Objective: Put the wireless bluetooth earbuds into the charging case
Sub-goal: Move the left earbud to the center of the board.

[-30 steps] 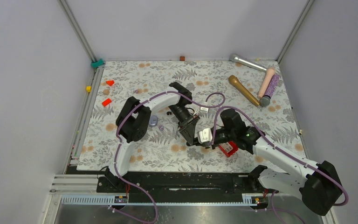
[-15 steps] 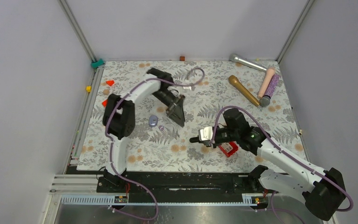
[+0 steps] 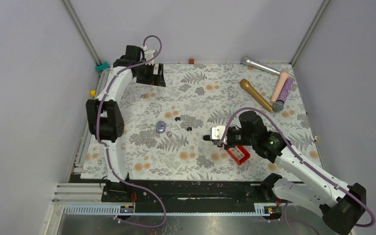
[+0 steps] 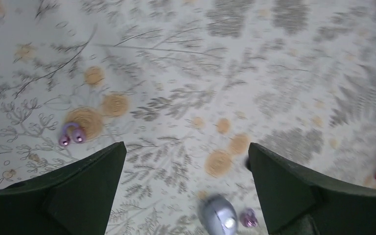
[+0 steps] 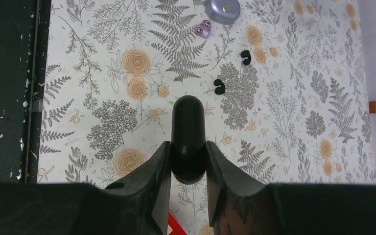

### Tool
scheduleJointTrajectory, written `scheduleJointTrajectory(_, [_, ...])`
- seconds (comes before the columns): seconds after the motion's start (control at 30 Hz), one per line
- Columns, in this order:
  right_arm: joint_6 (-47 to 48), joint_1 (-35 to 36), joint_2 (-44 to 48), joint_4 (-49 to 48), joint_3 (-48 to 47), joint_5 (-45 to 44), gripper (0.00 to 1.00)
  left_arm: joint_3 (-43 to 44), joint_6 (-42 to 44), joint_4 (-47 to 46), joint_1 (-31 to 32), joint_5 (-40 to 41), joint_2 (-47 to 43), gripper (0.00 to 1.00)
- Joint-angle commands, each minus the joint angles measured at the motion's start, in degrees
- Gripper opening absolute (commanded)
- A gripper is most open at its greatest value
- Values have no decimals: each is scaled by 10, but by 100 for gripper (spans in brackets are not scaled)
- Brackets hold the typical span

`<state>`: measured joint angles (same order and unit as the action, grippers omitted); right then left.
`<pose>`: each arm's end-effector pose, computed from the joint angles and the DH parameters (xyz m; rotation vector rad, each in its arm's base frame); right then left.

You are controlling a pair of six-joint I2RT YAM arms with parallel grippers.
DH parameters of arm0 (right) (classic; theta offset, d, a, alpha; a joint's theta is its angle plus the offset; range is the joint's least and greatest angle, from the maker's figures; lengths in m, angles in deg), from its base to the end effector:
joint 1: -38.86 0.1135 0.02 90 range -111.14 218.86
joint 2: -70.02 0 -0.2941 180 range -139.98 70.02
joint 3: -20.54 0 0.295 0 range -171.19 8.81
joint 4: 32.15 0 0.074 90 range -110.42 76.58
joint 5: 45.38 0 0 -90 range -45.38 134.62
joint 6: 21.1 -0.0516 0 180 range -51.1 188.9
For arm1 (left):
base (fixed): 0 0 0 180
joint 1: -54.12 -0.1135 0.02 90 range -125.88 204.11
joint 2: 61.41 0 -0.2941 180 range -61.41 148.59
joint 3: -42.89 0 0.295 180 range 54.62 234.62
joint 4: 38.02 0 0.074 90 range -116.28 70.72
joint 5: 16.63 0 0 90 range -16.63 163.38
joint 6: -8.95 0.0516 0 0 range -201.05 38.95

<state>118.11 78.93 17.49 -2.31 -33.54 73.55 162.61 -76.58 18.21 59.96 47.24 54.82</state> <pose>0.1683 0.1742 0.2984 -1.6244 1.2063 0.4190 0.5123 -0.0752 0.2995 0.4093 2.4128 -0.5760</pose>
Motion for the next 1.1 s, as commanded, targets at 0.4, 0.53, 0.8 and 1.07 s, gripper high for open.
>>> scheduleJointTrajectory(0.4, [-32,-34,55,-34,22,18,0,47,-88,-38,-43,190,102,99])
scheduleJointTrajectory(0.53, [-34,-38,60,-33,23,25,0,50,-88,-38,-42,210,112,99])
scheduleJointTrajectory(0.8, [-39,-45,66,-34,24,31,0,84,-92,-17,-43,208,156,99])
scheduleJointTrajectory(1.07, [-43,-54,71,-34,23,36,0,113,-99,11,-43,138,194,96])
